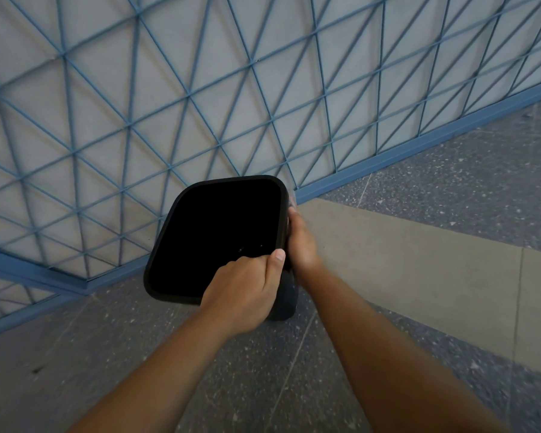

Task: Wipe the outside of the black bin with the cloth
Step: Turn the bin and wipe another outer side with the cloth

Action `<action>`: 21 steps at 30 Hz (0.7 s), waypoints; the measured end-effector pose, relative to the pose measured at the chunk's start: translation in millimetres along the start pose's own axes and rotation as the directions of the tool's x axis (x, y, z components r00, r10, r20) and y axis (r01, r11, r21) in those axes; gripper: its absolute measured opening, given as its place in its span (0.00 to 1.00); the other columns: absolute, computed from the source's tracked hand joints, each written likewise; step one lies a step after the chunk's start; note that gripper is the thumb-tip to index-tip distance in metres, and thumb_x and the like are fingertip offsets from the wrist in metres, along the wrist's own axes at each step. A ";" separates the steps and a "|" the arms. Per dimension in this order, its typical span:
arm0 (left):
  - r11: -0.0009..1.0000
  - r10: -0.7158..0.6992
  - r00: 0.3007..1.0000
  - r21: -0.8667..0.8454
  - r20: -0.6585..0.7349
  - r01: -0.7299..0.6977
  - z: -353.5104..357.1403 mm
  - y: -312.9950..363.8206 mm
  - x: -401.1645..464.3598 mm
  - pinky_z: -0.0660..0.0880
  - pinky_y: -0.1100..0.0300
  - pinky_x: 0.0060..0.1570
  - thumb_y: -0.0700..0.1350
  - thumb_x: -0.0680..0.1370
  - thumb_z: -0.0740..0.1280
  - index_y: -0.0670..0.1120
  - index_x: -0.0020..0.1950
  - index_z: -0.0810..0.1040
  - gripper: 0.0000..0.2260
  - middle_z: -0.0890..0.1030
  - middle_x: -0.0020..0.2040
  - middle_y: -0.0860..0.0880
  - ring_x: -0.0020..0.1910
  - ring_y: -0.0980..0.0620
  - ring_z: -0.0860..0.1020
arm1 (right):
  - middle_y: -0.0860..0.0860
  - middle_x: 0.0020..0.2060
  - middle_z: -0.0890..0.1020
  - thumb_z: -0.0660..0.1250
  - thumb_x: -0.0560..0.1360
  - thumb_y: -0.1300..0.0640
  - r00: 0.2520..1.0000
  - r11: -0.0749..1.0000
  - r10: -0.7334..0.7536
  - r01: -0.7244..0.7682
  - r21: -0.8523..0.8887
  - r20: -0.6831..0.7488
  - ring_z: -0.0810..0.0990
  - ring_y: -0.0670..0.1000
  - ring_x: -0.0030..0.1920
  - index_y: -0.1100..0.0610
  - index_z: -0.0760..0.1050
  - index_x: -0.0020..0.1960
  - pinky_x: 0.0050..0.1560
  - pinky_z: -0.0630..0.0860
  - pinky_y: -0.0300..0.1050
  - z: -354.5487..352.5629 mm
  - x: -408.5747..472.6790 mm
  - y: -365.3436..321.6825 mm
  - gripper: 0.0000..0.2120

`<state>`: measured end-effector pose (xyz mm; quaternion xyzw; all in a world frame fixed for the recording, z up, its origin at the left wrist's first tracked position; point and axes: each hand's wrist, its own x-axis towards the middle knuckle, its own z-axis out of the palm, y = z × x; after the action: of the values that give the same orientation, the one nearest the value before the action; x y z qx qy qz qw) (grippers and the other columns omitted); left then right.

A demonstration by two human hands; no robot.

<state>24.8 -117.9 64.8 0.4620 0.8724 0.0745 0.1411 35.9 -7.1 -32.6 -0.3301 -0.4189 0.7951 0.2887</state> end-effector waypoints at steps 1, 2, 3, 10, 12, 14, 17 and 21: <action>1.000 0.000 1.000 -0.003 0.000 0.000 -0.5 0.3 -0.1 0.73 0.51 0.40 0.58 0.84 0.46 0.50 0.33 0.66 0.23 0.75 0.31 0.50 0.36 0.47 0.78 | 0.51 0.80 0.71 0.54 0.74 0.33 1.000 1.000 -0.023 0.023 -0.022 -0.001 0.66 0.50 0.82 0.52 0.68 0.81 0.85 0.59 0.56 3.0 -10.5 -2.3 0.41; 1.000 -0.001 1.000 -0.008 0.002 0.001 -0.4 0.0 -0.5 0.75 0.50 0.42 0.58 0.84 0.46 0.50 0.35 0.67 0.23 0.77 0.33 0.50 0.38 0.46 0.79 | 0.49 0.81 0.70 0.53 0.74 0.31 0.998 0.998 -0.063 0.063 -0.026 0.003 0.65 0.48 0.82 0.49 0.67 0.82 0.86 0.58 0.55 5.5 -23.7 -0.6 0.40; 1.000 -0.003 1.000 -0.016 0.007 0.003 -0.9 0.0 -0.9 0.76 0.49 0.44 0.58 0.84 0.46 0.50 0.37 0.70 0.23 0.79 0.36 0.49 0.40 0.45 0.80 | 0.48 0.81 0.69 0.53 0.73 0.30 0.996 0.996 -0.092 0.092 -0.011 0.004 0.65 0.48 0.82 0.46 0.66 0.82 0.85 0.58 0.54 6.7 -38.6 1.8 0.41; 1.000 -0.021 1.000 -0.006 0.016 0.021 0.1 -0.4 1.4 0.76 0.47 0.45 0.59 0.84 0.46 0.50 0.34 0.68 0.24 0.77 0.33 0.50 0.40 0.44 0.80 | 0.57 0.77 0.75 0.55 0.76 0.38 0.999 1.000 -0.020 0.021 -0.014 0.047 0.70 0.55 0.80 0.57 0.72 0.78 0.83 0.62 0.60 2.9 3.4 -2.7 0.37; 1.000 -0.025 1.000 -0.010 0.012 0.025 1.1 -2.0 2.1 0.76 0.47 0.47 0.59 0.83 0.45 0.49 0.40 0.75 0.25 0.81 0.38 0.47 0.43 0.43 0.81 | 0.53 0.80 0.71 0.53 0.77 0.38 0.998 0.996 -0.058 0.059 -0.072 0.020 0.67 0.52 0.82 0.54 0.68 0.81 0.85 0.60 0.55 7.8 -21.2 -4.0 0.37; 1.000 -0.022 1.000 -0.013 0.012 0.022 1.0 -0.4 1.8 0.77 0.47 0.48 0.60 0.83 0.45 0.49 0.44 0.78 0.26 0.83 0.42 0.46 0.45 0.43 0.82 | 0.49 0.82 0.67 0.52 0.76 0.36 0.992 0.985 -0.117 0.122 -0.119 0.045 0.64 0.49 0.83 0.50 0.63 0.83 0.85 0.58 0.51 5.6 -42.6 5.3 0.38; 1.000 -0.024 1.000 -0.010 0.018 0.024 1.1 -1.1 4.1 0.76 0.46 0.48 0.59 0.84 0.45 0.50 0.37 0.72 0.25 0.81 0.37 0.47 0.42 0.43 0.81 | 0.53 0.81 0.70 0.52 0.74 0.34 0.997 0.990 -0.062 0.069 -0.126 0.053 0.65 0.51 0.82 0.53 0.66 0.82 0.85 0.58 0.55 0.9 -10.4 5.6 0.41; 1.000 -0.012 1.000 -0.023 0.016 0.012 2.8 -3.3 3.5 0.77 0.46 0.46 0.59 0.83 0.45 0.50 0.36 0.71 0.25 0.79 0.34 0.48 0.39 0.44 0.80 | 0.50 0.81 0.69 0.52 0.83 0.44 0.991 0.991 -0.122 0.125 -0.057 0.052 0.64 0.47 0.82 0.52 0.65 0.82 0.85 0.57 0.49 5.6 -12.3 -1.6 0.30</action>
<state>21.2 -116.9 60.6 0.4555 0.8732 0.0801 0.1537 39.5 -18.0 -25.4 -0.2927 -0.4691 0.7706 0.3169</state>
